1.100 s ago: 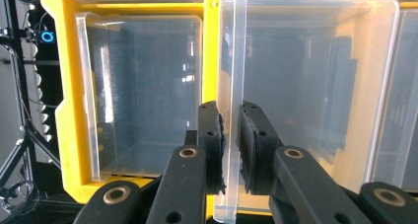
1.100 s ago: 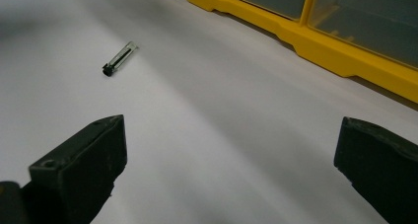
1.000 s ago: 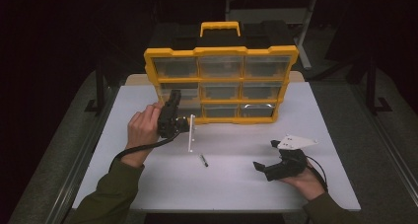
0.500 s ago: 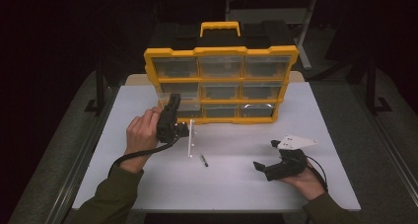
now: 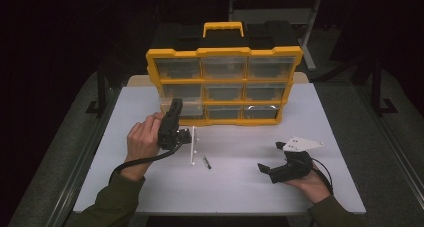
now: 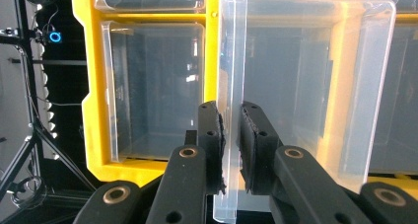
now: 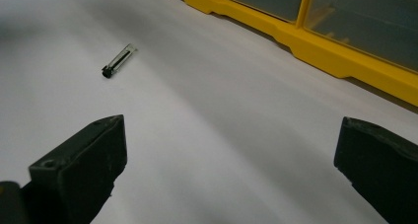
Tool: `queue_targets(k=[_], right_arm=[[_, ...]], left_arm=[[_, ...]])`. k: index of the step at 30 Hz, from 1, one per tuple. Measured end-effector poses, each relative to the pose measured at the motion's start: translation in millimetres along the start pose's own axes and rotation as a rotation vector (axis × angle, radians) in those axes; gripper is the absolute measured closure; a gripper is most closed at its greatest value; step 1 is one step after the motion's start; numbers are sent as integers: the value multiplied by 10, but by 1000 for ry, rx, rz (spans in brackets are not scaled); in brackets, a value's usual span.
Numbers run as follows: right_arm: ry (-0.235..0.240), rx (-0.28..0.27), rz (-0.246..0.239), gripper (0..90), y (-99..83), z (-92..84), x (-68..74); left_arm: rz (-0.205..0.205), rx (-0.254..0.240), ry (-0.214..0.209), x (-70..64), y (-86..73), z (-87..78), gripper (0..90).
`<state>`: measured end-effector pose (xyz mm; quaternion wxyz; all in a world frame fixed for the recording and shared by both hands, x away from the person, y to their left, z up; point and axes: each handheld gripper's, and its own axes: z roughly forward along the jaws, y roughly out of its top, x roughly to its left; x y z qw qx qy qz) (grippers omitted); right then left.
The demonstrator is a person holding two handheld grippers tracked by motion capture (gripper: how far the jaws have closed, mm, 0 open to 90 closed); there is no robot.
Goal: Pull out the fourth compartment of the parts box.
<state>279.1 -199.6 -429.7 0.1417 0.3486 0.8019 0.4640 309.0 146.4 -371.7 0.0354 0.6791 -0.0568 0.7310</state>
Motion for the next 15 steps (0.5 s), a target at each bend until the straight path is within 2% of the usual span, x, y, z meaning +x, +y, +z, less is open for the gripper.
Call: queue_targets(k=[6,8,9,12,15], right_arm=[[0,2,1,0,2,1,5],[0,1,0,0,3,0,5],[0,1,0,0,3,0,5],[-1,0,1,0,3,-2,5],[0,0,0,0,3,-3,4]], left_arm=[[-15,-18,5,-1,-1,-67,810],[-4,-12,2,4,0,-90,809],[-18,-18,4,-6,0,-93,809],[-1,-12,3,0,3,-120,809],[-12,-14,1,-1,5,-139,809]])
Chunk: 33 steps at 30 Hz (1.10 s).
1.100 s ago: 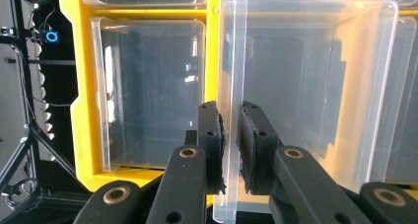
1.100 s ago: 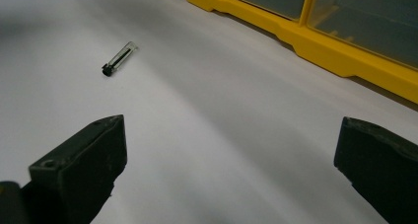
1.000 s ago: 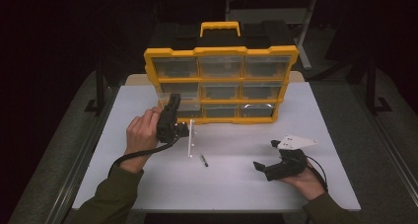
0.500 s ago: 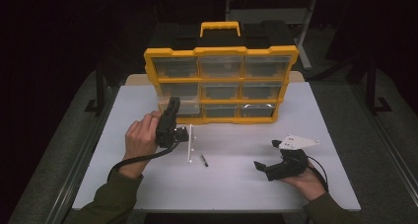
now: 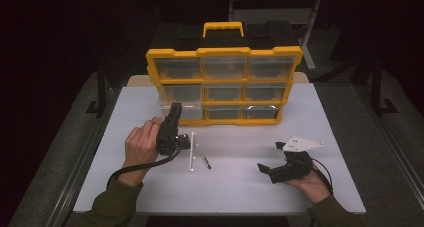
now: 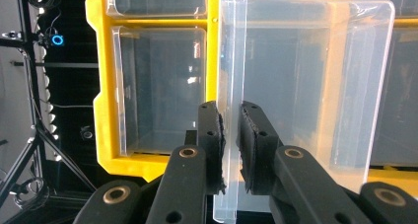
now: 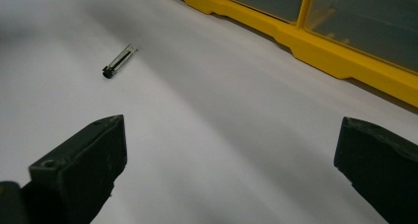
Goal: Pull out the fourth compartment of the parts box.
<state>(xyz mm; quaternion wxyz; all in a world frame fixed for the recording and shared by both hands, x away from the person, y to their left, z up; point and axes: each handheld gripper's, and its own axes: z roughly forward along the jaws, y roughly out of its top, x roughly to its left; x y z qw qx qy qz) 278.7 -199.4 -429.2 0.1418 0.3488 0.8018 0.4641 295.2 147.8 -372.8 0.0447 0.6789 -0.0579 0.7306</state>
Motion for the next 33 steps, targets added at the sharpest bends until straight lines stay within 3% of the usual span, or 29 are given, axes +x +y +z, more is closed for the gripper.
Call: queue_targets(k=[33], right_arm=[[2,1,-3,0,0,6,4]], left_arm=[[-9,-7,-6,-9,7,-98,792]])
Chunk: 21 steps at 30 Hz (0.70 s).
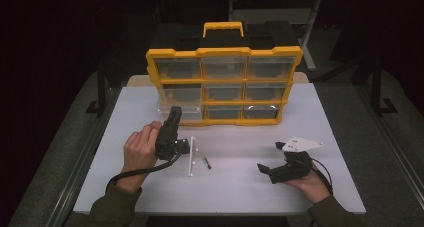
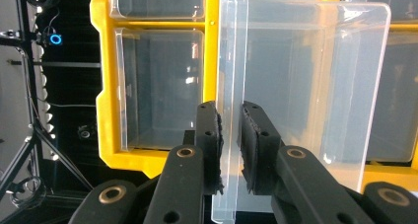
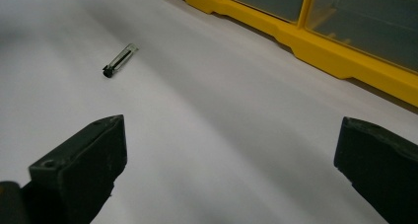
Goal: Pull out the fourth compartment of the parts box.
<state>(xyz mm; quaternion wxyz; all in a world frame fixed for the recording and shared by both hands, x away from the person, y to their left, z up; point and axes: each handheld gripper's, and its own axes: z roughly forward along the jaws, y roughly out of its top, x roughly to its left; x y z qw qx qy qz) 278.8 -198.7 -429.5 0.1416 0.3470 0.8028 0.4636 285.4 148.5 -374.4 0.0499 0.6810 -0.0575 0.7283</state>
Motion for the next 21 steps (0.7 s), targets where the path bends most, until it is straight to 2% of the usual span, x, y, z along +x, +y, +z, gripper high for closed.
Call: queue_targets(k=[6,13,21], right_arm=[[0,0,-1,0,-1,3,-1],[0,1,1,0,0,4,-1],[-2,-2,9,0,17,11,-2]], left_arm=[[-3,5,3,9,-3,-5,766],[-12,10,8,28,-3,-27,678],[-20,15,-2,-27,-34,-62,508]])
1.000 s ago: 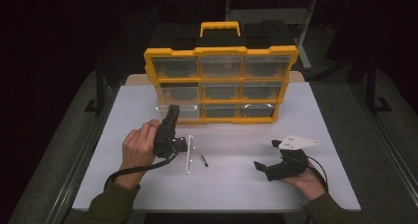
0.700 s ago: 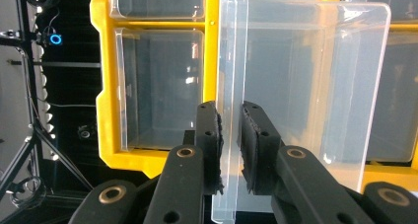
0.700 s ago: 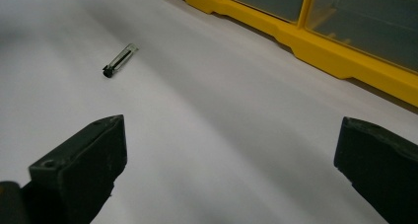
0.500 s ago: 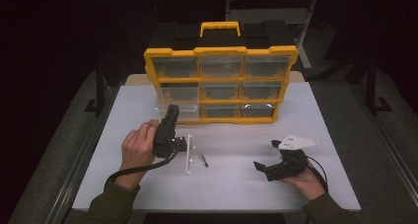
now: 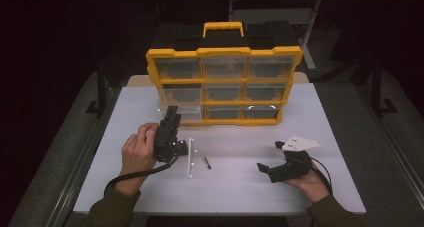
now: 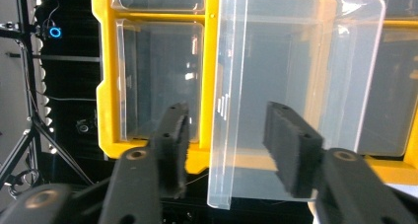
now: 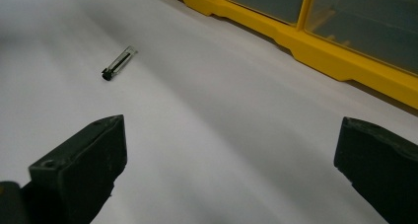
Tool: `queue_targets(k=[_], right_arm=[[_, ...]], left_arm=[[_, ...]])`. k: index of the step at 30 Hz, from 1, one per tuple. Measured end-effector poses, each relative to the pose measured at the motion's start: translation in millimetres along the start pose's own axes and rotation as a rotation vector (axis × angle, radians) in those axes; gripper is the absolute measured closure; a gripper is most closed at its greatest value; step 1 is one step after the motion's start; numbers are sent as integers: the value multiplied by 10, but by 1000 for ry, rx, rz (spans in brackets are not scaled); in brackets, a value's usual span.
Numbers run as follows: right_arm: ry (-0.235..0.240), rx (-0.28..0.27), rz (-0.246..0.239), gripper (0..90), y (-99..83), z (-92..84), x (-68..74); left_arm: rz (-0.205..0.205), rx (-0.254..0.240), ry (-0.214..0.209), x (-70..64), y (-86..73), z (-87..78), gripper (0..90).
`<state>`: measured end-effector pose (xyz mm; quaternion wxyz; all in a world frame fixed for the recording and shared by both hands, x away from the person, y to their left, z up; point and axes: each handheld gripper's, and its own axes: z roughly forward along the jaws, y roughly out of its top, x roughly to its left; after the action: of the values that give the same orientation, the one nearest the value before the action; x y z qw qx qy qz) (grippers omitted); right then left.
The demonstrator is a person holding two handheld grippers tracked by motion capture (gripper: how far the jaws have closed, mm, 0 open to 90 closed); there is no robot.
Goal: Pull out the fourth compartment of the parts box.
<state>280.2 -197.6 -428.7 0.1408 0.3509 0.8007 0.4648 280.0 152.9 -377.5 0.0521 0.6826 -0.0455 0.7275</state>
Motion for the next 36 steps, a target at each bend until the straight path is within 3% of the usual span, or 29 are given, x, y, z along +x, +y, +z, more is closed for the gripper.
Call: queue_targets(k=[7,29,36], right_arm=[[-6,7,-7,0,-4,0,4],[-5,7,-10,0,-11,-6,2],[-5,6,-9,0,-10,-13,5]], left_arm=[[-17,-8,-5,-44,-6,-25,398],[-41,14,-43,-237,-75,-170,297],[-26,27,-69,-338,-89,-226,283]])
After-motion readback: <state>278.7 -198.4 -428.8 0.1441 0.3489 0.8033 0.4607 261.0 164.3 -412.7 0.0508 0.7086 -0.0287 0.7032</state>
